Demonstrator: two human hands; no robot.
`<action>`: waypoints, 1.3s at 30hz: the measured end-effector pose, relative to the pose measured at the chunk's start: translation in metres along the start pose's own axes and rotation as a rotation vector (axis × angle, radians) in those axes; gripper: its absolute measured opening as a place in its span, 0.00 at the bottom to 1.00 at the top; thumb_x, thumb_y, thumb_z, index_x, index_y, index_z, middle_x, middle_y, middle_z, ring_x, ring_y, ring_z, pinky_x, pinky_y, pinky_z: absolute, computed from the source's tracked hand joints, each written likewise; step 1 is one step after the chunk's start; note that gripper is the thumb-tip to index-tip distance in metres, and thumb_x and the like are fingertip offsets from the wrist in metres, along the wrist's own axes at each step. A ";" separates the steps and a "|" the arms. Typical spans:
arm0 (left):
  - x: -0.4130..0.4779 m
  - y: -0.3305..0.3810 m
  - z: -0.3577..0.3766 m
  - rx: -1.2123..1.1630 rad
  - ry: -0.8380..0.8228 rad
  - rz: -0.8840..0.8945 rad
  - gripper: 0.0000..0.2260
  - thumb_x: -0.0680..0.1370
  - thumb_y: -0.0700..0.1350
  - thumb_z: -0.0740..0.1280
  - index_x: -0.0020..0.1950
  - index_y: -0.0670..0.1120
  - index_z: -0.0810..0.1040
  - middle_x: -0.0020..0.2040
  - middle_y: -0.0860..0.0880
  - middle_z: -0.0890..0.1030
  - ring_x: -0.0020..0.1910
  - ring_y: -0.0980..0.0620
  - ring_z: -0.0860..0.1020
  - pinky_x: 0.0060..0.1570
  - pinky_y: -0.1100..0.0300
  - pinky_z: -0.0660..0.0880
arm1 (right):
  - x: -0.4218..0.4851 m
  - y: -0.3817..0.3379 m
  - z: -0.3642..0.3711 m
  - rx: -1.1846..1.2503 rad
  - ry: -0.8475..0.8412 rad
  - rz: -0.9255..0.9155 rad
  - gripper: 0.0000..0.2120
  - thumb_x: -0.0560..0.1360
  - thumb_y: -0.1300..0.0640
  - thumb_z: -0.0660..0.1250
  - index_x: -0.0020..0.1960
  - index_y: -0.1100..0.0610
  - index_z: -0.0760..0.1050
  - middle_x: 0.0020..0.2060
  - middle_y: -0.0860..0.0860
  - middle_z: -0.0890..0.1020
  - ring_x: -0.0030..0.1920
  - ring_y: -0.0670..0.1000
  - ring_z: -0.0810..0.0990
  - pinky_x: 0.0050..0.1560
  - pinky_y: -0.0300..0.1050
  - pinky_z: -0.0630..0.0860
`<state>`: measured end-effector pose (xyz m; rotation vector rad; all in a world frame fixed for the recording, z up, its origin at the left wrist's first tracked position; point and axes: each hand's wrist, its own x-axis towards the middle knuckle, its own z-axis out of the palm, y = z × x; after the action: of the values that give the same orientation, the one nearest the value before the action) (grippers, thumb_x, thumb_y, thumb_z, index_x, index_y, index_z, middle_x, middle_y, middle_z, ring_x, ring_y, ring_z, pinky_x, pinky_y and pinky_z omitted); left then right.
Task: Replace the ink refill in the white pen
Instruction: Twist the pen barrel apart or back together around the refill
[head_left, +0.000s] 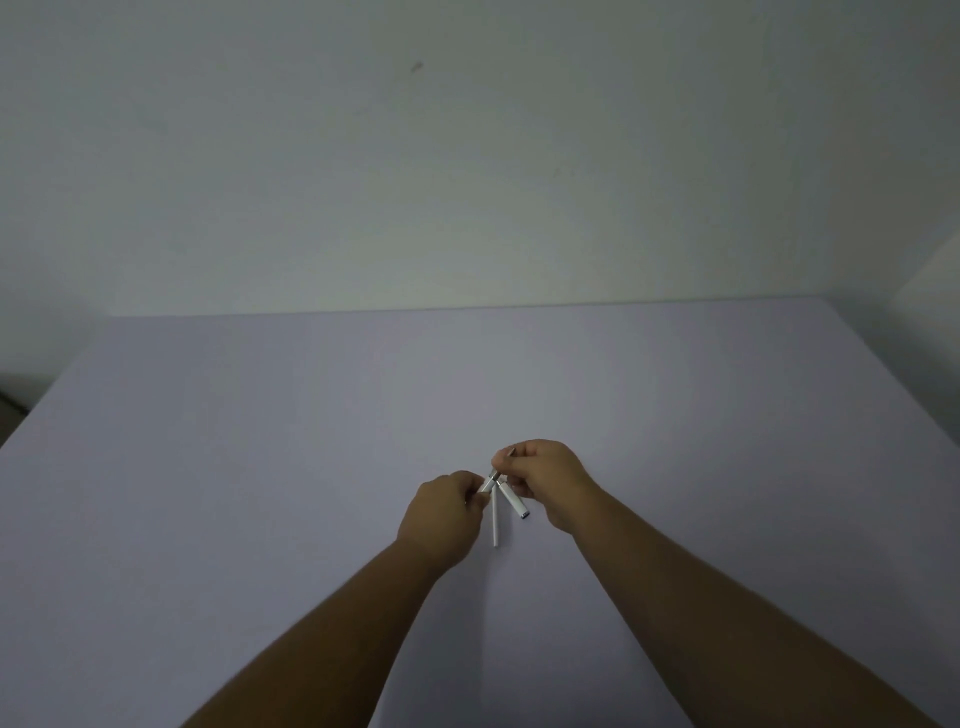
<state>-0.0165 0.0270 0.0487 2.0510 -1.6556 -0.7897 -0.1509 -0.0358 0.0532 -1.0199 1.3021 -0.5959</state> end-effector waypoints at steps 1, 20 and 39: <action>0.000 0.000 0.000 0.002 0.002 -0.001 0.10 0.79 0.47 0.61 0.54 0.46 0.79 0.48 0.47 0.82 0.39 0.53 0.74 0.40 0.61 0.69 | 0.000 0.000 0.000 0.026 -0.018 -0.010 0.04 0.72 0.65 0.69 0.39 0.58 0.80 0.34 0.55 0.78 0.33 0.50 0.73 0.40 0.41 0.74; -0.007 0.000 -0.002 -0.012 0.011 -0.017 0.09 0.79 0.46 0.61 0.53 0.46 0.79 0.48 0.47 0.83 0.39 0.53 0.74 0.40 0.61 0.69 | -0.008 -0.003 0.002 0.012 0.009 -0.026 0.03 0.73 0.62 0.68 0.42 0.57 0.80 0.38 0.55 0.80 0.36 0.49 0.76 0.47 0.45 0.77; -0.006 -0.002 -0.003 -0.015 0.016 0.004 0.10 0.79 0.47 0.61 0.54 0.46 0.78 0.47 0.47 0.83 0.39 0.53 0.74 0.40 0.62 0.68 | -0.017 -0.002 0.006 0.056 -0.037 0.000 0.05 0.72 0.64 0.67 0.43 0.55 0.80 0.37 0.52 0.80 0.37 0.49 0.76 0.42 0.41 0.74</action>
<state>-0.0138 0.0334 0.0514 2.0379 -1.6397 -0.7809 -0.1487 -0.0209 0.0633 -0.9806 1.2470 -0.6075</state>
